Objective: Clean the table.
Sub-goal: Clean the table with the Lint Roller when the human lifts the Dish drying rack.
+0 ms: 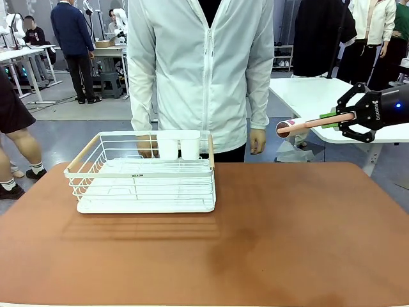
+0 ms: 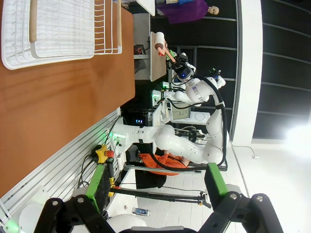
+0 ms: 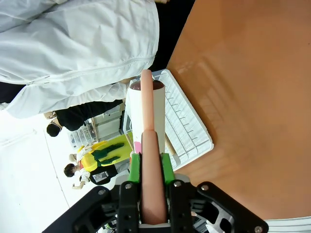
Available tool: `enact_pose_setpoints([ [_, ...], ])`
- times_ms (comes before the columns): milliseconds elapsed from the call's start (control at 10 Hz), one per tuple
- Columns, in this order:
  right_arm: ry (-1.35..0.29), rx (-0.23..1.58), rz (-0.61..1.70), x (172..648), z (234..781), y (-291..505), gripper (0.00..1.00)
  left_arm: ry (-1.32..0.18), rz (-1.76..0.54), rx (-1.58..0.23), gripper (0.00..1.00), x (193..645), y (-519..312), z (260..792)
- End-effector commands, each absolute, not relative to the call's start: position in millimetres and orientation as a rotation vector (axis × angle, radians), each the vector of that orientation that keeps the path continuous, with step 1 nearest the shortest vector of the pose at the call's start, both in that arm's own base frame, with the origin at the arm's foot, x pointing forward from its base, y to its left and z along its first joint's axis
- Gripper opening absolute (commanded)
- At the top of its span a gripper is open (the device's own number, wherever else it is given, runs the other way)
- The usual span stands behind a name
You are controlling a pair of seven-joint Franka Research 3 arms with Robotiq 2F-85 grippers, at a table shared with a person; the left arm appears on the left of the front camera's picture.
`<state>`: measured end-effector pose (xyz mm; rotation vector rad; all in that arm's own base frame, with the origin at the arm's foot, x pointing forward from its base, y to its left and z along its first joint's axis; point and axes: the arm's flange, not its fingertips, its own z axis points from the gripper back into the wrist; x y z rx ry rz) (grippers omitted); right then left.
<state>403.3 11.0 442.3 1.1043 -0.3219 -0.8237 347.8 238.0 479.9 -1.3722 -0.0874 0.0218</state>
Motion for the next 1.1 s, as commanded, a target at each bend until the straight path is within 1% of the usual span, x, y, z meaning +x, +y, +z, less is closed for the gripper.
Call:
enact_pose_setpoints([
  [0,-0.323,1.107,-0.825,403.6,443.7,11.1,0.02,-0.092,0.019,-1.38,1.0,344.3,239.2,481.6],
  [1000,-0.323,1.107,-0.825,403.6,443.7,11.1,0.02,-0.092,0.019,-1.38,1.0,344.3,239.2,481.6],
])
